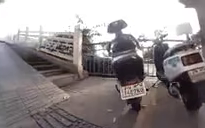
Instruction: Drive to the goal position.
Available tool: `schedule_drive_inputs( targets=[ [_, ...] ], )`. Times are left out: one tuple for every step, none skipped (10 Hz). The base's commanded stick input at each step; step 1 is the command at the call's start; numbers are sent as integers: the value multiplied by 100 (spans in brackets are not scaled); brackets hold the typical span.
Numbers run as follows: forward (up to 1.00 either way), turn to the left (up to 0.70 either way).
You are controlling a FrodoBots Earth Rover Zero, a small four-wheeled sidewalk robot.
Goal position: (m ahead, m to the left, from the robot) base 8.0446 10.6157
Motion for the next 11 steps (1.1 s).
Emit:
schedule_drive_inputs(
  targets=[
    [0,45],
    [0,45],
    [0,45],
    [0,45],
    [0,45],
    [0,45],
    [0,43],
    [14,25],
    [43,0],
    [45,0],
    [45,0]
  ],
)
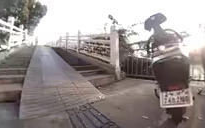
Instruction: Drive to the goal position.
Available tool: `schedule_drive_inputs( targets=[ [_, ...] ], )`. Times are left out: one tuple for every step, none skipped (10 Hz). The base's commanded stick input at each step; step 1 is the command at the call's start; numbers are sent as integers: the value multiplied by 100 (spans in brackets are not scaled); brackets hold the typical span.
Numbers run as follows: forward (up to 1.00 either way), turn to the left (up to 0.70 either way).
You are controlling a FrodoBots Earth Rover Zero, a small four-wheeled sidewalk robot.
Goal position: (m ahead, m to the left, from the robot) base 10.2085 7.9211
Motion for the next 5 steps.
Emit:
schedule_drive_inputs(
  targets=[
    [45,0],
    [45,0],
    [45,2],
    [45,2],
    [45,3]
  ],
)
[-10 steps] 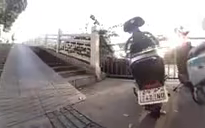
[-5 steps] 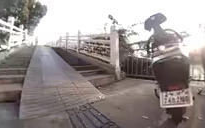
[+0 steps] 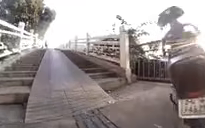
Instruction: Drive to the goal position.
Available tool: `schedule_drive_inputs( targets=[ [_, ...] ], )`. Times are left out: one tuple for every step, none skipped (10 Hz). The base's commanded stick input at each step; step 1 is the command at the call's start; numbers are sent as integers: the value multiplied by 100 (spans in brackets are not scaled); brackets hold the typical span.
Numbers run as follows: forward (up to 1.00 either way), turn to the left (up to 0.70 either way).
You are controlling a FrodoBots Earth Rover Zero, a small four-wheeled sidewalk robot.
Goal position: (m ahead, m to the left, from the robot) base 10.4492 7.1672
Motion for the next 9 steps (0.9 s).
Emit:
schedule_drive_inputs(
  targets=[
    [45,12],
    [45,27],
    [45,27],
    [45,27],
    [45,27],
    [45,27],
    [45,27],
    [45,27],
    [45,27]
  ],
)
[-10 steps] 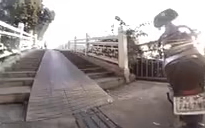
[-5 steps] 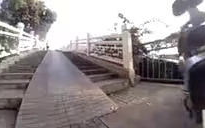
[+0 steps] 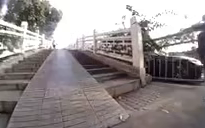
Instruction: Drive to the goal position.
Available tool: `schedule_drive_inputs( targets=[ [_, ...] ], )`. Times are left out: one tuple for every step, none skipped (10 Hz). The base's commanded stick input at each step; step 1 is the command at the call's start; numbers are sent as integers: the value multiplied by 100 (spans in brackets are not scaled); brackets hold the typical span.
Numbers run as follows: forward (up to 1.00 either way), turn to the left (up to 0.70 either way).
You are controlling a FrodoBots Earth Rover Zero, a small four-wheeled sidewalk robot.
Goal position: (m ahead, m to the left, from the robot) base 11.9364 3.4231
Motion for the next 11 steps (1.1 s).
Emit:
schedule_drive_inputs(
  targets=[
    [45,27],
    [45,27],
    [45,27],
    [45,27],
    [45,27],
    [45,27],
    [45,20],
    [45,0],
    [45,0],
    [45,0],
    [45,0]
  ],
)
